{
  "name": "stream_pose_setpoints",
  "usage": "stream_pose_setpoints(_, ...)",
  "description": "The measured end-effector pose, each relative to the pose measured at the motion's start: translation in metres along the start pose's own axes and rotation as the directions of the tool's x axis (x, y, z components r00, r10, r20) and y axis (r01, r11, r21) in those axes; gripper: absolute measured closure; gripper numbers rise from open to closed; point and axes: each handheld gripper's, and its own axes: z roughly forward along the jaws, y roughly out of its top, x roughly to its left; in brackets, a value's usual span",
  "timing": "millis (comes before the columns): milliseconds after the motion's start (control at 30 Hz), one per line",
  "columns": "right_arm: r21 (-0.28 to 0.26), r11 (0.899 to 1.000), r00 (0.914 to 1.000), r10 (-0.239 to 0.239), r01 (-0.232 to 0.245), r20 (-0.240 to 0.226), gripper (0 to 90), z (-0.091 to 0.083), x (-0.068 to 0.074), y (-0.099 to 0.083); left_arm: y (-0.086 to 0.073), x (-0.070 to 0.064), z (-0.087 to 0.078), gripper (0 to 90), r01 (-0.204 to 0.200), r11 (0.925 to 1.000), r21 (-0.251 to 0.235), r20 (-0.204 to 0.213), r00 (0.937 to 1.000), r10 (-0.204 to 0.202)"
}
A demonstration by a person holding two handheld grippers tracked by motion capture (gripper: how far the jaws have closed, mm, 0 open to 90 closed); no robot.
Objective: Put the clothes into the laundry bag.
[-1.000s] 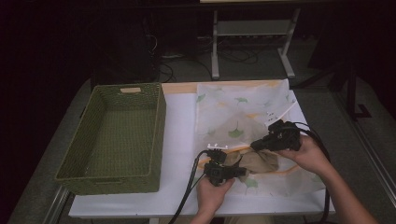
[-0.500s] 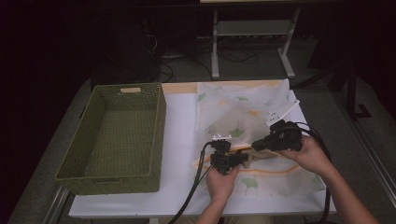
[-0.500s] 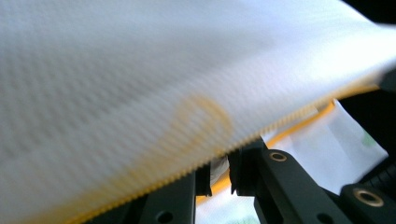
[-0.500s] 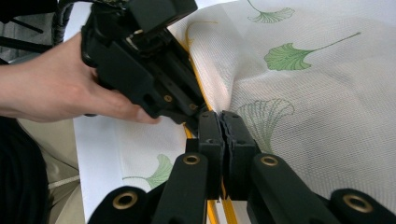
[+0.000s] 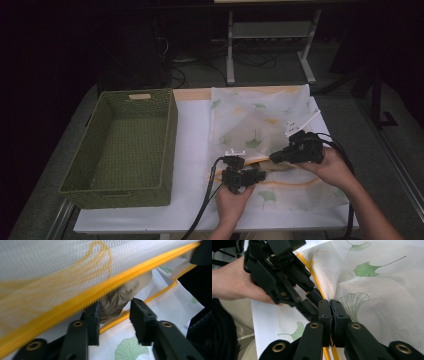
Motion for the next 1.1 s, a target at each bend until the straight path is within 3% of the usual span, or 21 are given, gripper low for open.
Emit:
stream_pose_setpoints(167, 0.001, 1.000, 1.0000, 0.003, -0.003, -0.004, 87.0, 0.000, -0.001, -0.001, 0.004, -0.001, 0.009, 76.7, 0.001, 1.0000, 0.000, -0.003, 1.0000, -0.001)
stream_pose_setpoints(233, 0.001, 1.000, 1.0000, 0.001, -0.001, -0.005, 87.0, 0.000, -0.002, -0.001, 0.007, -0.002, 0.013, 77.7, -0.005, 0.9999, -0.011, -0.018, 0.9998, 0.005)
stream_pose_setpoints(467, -0.004, 1.000, 0.9999, 0.017, -0.017, 0.004, 86.9, -0.002, -0.005, -0.003, 0.012, 0.003, 0.020, 78.1, 0.031, 0.9979, -0.057, -0.022, 0.9992, -0.032)
stream_pose_setpoints(533, -0.002, 1.000, 0.9998, 0.020, -0.020, 0.001, 86.9, -0.001, -0.006, -0.004, 0.011, 0.000, 0.017, 76.5, 0.011, 0.9989, -0.045, -0.021, 0.9997, -0.012)
stream_pose_setpoints(633, -0.003, 1.000, 0.9999, 0.017, -0.017, -0.003, 86.9, -0.001, -0.006, -0.006, 0.005, -0.004, 0.008, 74.8, -0.009, 0.9997, -0.024, 0.021, 0.9997, 0.009)
stream_pose_setpoints(800, 0.002, 1.000, 0.9997, 0.021, -0.021, -0.011, 86.9, -0.001, -0.005, -0.012, -0.004, -0.006, -0.017, 62.4, -0.048, 0.9987, 0.018, 0.051, 0.9976, 0.047)
stream_pose_setpoints(1000, 0.012, 1.000, 0.9995, 0.022, -0.021, -0.024, 86.9, 0.003, -0.004, -0.019, -0.007, 0.006, -0.044, 56.4, -0.006, 1.0000, 0.007, 0.087, 0.9962, 0.005)
stream_pose_setpoints(1100, 0.009, 1.000, 0.9994, 0.021, -0.020, -0.029, 86.9, 0.004, -0.003, -0.022, -0.009, 0.009, -0.054, 54.3, -0.005, 0.9999, 0.014, 0.084, 0.9964, 0.004)
